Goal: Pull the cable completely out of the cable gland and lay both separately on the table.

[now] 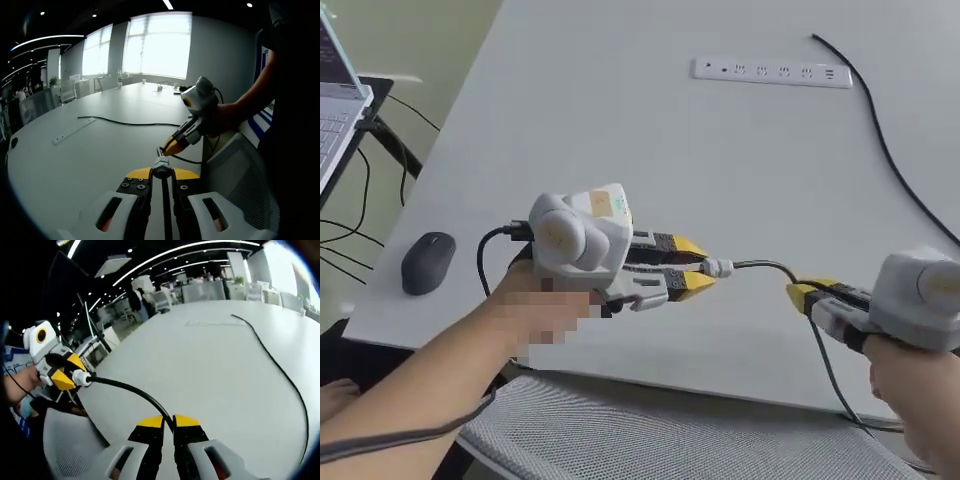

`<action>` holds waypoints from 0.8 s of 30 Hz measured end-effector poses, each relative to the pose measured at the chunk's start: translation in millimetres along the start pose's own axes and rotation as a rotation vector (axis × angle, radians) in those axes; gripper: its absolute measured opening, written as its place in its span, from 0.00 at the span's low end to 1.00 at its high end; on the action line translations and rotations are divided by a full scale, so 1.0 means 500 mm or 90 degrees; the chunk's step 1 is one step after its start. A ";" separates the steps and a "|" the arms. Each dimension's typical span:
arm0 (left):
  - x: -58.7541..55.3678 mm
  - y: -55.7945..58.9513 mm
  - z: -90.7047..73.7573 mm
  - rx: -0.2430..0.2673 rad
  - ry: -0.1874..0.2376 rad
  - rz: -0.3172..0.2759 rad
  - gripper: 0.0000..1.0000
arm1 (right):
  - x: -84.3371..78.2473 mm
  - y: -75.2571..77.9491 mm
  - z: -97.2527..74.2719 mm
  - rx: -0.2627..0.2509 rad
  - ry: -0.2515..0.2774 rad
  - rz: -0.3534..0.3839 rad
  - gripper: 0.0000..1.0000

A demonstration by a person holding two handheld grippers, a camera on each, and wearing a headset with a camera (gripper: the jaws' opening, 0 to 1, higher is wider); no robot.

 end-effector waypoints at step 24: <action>-0.001 0.005 -0.004 0.008 -0.005 0.006 0.15 | -0.022 -0.005 -0.011 -0.014 -0.006 0.009 0.02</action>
Point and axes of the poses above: the centre of the closed fingertips' face, and the gripper's own axes: z roughly forward along the fingers, y roughly to its right, x roughly out of its top, the point moved 4 cm from there along -z, roughly backward along the fingers, and after that the axes turned 7 degrees about -x, right-handed, at the moved point
